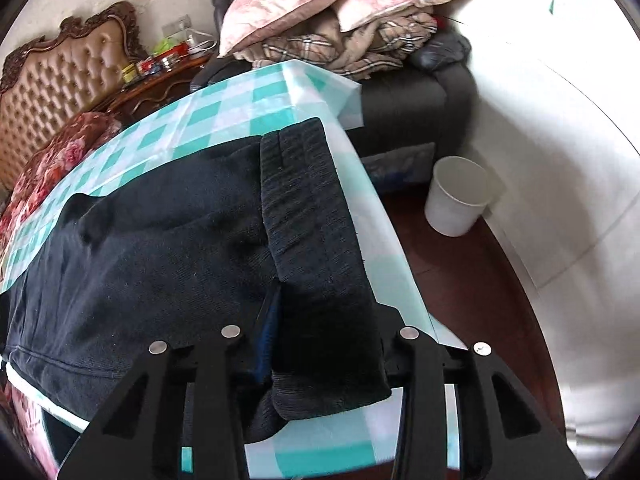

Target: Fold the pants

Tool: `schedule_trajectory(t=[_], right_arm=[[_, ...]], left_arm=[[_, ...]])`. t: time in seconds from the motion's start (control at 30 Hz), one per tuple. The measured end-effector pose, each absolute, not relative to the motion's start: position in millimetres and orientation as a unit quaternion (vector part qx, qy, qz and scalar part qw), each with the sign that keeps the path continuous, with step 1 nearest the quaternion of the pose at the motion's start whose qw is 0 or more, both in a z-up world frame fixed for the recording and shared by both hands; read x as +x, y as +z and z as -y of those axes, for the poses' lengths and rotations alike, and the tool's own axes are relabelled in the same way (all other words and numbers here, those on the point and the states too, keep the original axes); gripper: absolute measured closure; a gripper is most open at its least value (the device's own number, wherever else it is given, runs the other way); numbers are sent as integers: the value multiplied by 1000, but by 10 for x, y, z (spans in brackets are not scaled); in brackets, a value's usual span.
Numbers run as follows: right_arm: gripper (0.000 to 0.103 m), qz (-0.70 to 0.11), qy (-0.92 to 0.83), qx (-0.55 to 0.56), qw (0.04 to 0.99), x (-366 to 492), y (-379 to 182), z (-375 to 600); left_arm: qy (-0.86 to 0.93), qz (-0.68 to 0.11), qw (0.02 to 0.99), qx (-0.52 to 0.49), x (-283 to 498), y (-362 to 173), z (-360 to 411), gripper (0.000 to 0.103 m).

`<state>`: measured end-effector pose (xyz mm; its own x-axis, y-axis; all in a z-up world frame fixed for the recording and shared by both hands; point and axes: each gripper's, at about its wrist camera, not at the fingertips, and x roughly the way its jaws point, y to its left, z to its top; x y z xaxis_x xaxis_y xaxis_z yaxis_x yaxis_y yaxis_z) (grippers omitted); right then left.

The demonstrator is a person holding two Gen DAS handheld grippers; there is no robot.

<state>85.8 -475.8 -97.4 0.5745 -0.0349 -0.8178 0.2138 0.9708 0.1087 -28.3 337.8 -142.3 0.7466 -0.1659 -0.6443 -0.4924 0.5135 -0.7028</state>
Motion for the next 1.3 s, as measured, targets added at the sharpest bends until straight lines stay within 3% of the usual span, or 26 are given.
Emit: schedule_trajectory(t=[0.17, 0.3, 0.53, 0.67, 0.77, 0.8, 0.83, 0.9, 1.13, 1.3], right_arm=[[67, -453, -87, 111, 880, 802, -991, 4767], [66, -456, -92, 106, 879, 844, -975, 4787], [63, -456, -93, 109, 878, 863, -998, 4817], [46, -455, -88, 110, 879, 892, -1003, 4838], [51, -451, -71, 117, 882, 907, -1040, 4828], [54, -449, -70, 117, 883, 907, -1043, 4828], [59, -447, -69, 113, 885, 904, -1029, 4830], [66, -447, -66, 112, 885, 891, -1005, 4844], [69, -446, -55, 120, 885, 853, -993, 4941], [69, -444, -68, 120, 886, 813, -1004, 5020]], left_arm=[[96, -331, 806, -482, -262, -1442, -3381, 74], [84, -309, 808, -495, -387, -1422, -3393, 56], [79, -280, 803, -520, -613, -1405, -3446, 51], [73, -290, 799, -522, -493, -1462, -3441, 50], [69, -296, 803, -513, -369, -1465, -3420, 49], [69, -300, 805, -507, -329, -1455, -3406, 52], [70, -304, 807, -501, -307, -1460, -3396, 69], [70, -315, 806, -495, -250, -1479, -3378, 78], [77, -322, 812, -481, -166, -1410, -3274, 83], [74, -331, 811, -478, -128, -1433, -3210, 80]])
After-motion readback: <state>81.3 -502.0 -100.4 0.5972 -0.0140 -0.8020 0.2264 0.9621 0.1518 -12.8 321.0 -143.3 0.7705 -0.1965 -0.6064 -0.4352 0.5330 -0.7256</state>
